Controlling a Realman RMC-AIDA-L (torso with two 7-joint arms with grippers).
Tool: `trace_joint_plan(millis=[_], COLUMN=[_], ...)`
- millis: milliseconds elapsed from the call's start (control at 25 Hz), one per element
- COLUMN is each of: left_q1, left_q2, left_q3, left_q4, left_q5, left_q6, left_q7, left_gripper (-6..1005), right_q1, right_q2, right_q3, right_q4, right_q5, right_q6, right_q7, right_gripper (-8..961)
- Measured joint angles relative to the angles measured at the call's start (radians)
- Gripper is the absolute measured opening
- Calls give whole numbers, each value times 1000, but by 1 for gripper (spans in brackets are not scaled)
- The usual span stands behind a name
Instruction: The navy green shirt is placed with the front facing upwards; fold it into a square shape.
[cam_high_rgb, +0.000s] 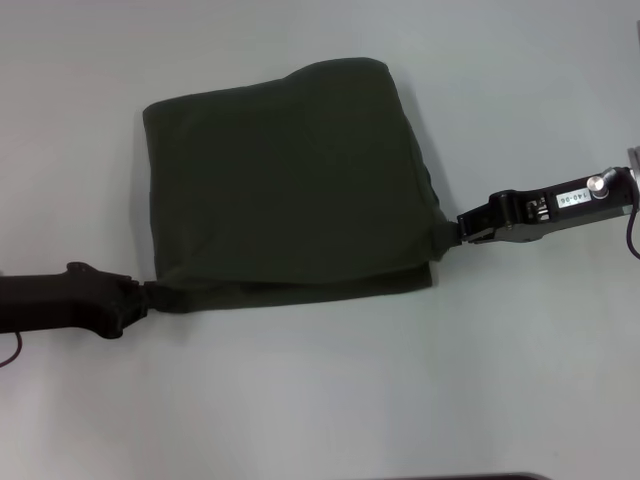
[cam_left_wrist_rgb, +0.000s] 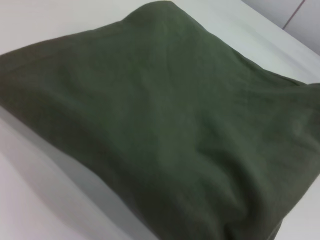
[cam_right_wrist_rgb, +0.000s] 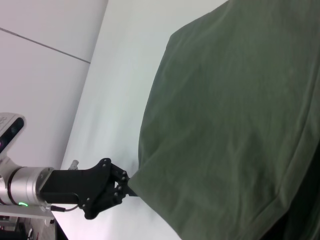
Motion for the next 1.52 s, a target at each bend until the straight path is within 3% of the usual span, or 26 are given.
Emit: trace_joint_plan(millis=[1040,1520], left_q1=[7,11], left_q2=[5,6], left_q3=[-26,-27], left_q4=[16,47], left_q5=[25,25], left_q6=[11,59], left_q7=[-6,-1], left_gripper=[7,92], right_q1=[-31,-34], right_q2=[-15,-20], right_q3=[1,0], right_q4=[16,18], right_q5=[-8,-3], right_q6=[4,6], right_q7=[14,38], right_gripper=[24,29])
